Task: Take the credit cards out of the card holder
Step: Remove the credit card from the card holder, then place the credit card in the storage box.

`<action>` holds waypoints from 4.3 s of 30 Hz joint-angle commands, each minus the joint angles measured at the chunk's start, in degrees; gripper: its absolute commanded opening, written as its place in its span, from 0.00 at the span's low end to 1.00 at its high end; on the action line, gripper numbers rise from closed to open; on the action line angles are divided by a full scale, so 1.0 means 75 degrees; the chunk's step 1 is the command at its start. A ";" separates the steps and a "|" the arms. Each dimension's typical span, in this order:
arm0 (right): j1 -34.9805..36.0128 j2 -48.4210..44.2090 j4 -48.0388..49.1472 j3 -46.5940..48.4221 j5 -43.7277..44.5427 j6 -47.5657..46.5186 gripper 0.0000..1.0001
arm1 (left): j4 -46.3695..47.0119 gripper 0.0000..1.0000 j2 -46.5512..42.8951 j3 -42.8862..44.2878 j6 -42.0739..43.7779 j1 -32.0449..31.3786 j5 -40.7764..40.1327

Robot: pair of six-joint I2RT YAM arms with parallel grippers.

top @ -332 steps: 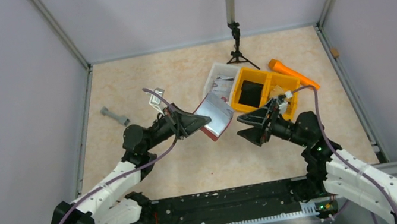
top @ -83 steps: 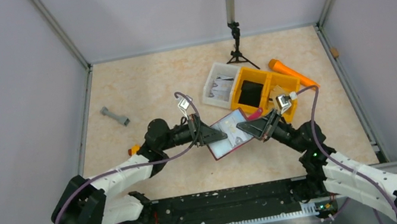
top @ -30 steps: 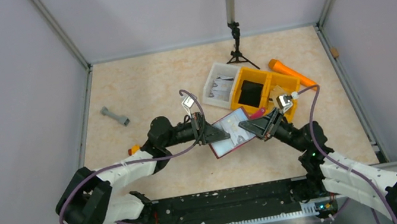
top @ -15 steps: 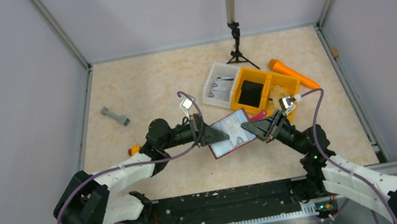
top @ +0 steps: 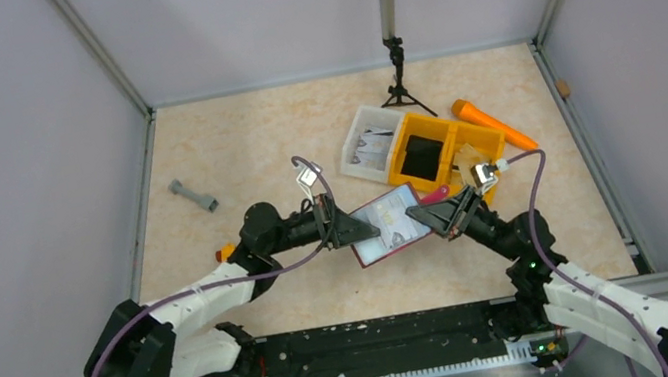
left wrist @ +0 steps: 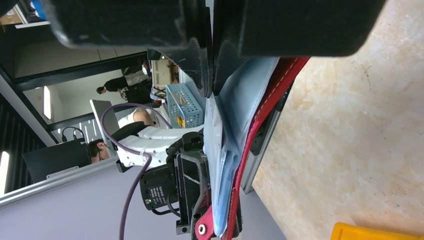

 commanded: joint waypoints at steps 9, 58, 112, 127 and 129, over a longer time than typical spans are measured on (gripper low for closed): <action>-0.0048 -0.0134 0.0077 0.0342 0.0201 -0.0152 0.00 | -0.0044 0.00 -0.0366 -0.0150 0.0303 0.0111 0.0126; -0.0142 -0.2252 -0.8008 0.3590 0.4498 -0.5243 0.00 | -0.4056 0.00 -0.0912 0.0829 0.2177 0.0814 -0.1561; -0.0142 -0.3449 -0.7093 0.5009 0.7315 -0.5617 0.00 | -0.1197 0.00 0.7217 0.5804 -0.2921 0.0011 -0.8234; -0.0142 -0.3530 -0.7124 0.5010 0.7326 -0.5646 0.00 | -0.1161 0.43 0.7181 0.5746 -0.2800 0.0076 -0.8083; -0.0142 -0.3530 -0.7128 0.5007 0.7315 -0.5617 0.00 | -0.1283 0.51 0.7024 0.5745 -0.2635 0.0064 -0.7982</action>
